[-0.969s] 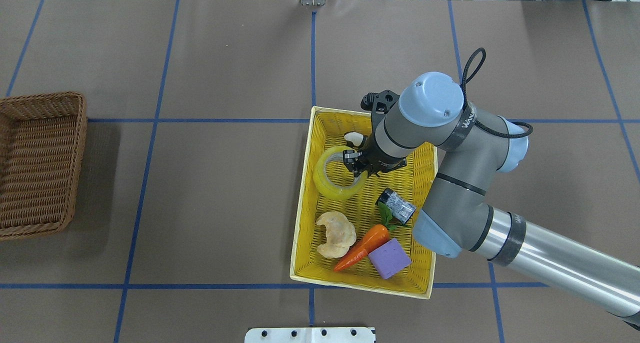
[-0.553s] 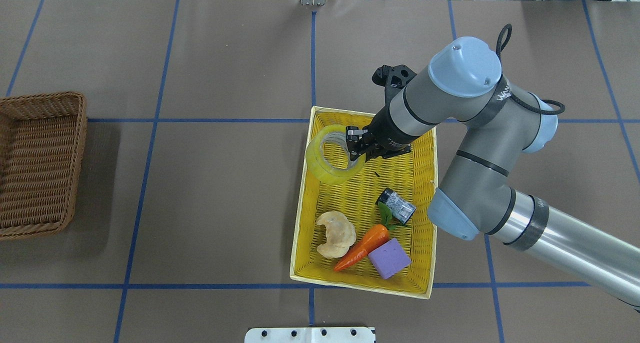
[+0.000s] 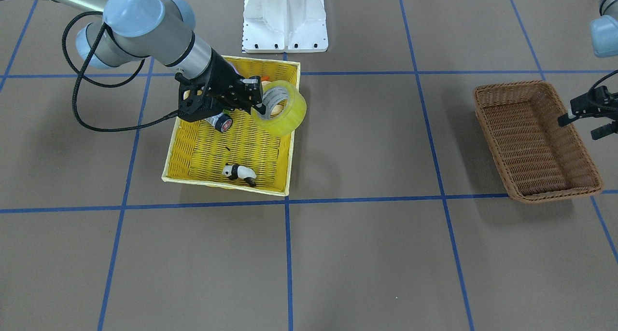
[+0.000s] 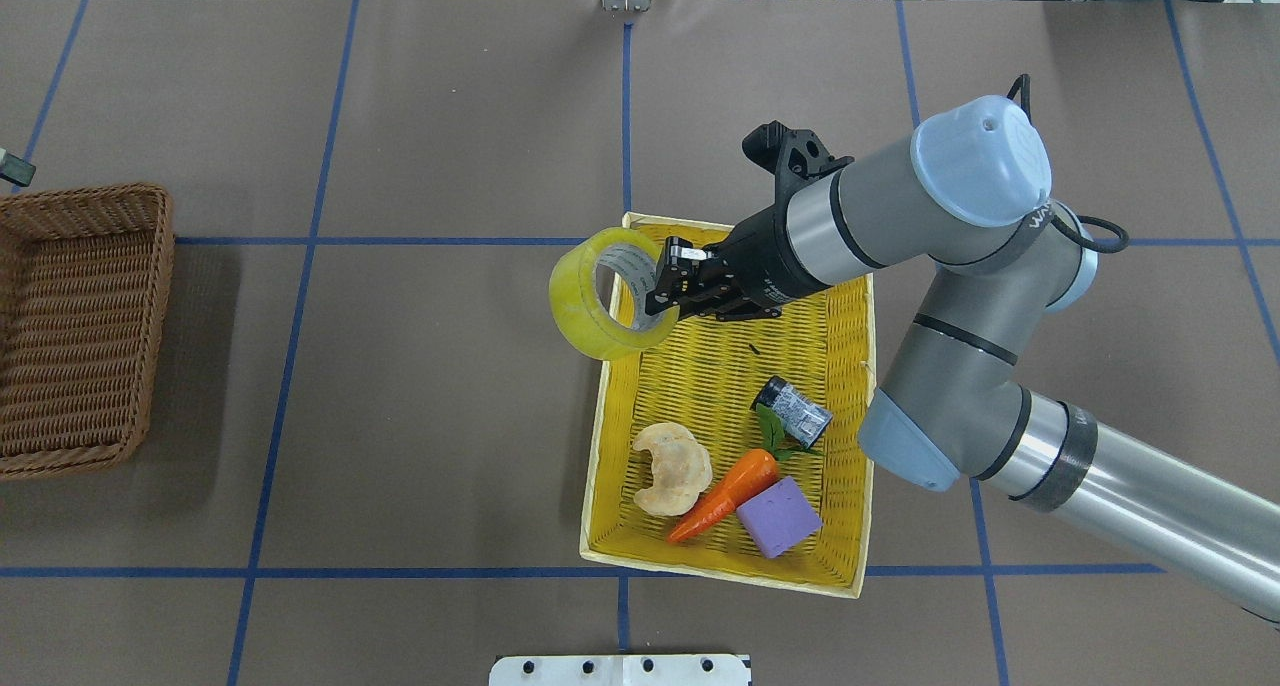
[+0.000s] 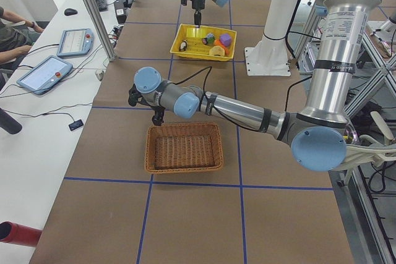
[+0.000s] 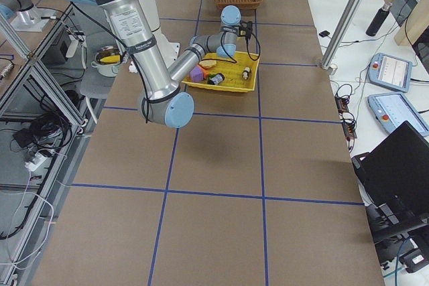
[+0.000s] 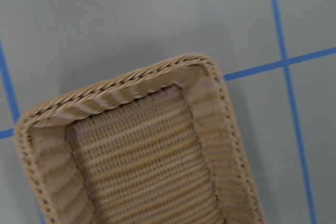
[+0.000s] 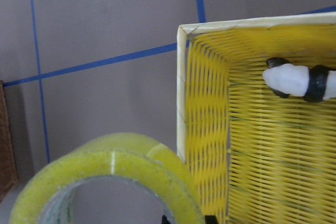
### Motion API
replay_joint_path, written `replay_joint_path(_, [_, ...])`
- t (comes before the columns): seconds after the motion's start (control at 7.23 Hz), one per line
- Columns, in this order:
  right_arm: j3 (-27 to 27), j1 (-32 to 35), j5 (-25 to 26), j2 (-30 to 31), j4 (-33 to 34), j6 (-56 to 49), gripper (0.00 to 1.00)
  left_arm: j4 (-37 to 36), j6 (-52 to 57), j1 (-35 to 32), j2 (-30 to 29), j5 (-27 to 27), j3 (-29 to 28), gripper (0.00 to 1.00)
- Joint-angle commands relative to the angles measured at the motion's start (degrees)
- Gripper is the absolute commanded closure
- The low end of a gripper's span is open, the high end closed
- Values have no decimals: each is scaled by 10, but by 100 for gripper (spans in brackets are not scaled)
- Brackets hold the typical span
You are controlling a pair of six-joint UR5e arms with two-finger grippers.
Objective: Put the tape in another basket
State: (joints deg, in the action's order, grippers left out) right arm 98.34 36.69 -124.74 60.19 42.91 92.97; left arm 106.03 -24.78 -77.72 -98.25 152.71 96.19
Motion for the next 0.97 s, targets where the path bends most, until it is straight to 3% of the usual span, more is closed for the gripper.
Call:
replay_joint_path(0.0, [-31,-20,13,2,-197,100,100,99,-146,34,-29,49,-7,1])
replay_joint_path(0.28, [-36,-61,86,-5,-264,139,100,165,-261,69,-74,71,-2,1])
replay_joint_path(0.55, [-68,-108,170,-6,-366,174,100,291,-403,115,-120,63,-7,1])
replay_joint_path(0.83, [-82,-116,189,-27,-377,189,100,328,-477,131,-146,60,-7,1])
